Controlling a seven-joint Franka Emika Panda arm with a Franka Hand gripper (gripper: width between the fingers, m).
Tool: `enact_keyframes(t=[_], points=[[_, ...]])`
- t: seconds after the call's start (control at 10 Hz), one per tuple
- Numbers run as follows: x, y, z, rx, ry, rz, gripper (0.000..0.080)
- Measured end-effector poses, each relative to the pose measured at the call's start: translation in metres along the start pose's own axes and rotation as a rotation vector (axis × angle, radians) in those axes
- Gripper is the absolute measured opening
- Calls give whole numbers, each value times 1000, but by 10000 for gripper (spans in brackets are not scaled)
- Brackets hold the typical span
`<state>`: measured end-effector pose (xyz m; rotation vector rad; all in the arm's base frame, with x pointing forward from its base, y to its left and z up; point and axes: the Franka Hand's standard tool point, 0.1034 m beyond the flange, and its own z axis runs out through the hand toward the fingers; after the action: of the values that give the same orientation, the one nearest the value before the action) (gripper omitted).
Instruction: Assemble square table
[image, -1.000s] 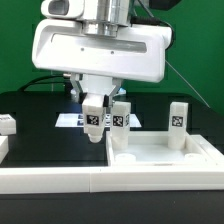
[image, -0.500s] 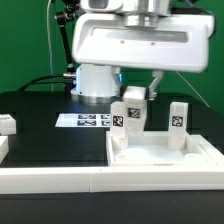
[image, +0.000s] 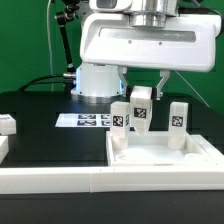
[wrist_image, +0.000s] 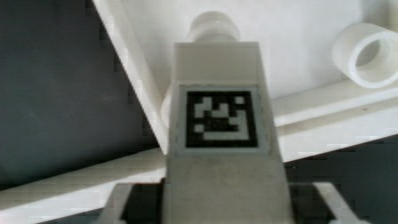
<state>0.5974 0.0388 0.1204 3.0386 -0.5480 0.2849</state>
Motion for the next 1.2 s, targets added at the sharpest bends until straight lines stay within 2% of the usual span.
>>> enact_keyframes(t=[0.2, 0.3, 0.4, 0.5, 0.7, 0.9, 1.1, 1.2], points=[[-13, -15, 2, 12, 25, -2, 290], [-10, -21, 1, 40, 110, -10, 290], [-17, -29, 1, 63, 176, -26, 290], [-21, -34, 2, 71, 201, -41, 290], [-21, -33, 3, 69, 200, -40, 290], [-26, -43, 3, 71, 201, -79, 290], [-16, -40, 3, 49, 213, -222, 290], [-18, -41, 4, 50, 211, -214, 290]])
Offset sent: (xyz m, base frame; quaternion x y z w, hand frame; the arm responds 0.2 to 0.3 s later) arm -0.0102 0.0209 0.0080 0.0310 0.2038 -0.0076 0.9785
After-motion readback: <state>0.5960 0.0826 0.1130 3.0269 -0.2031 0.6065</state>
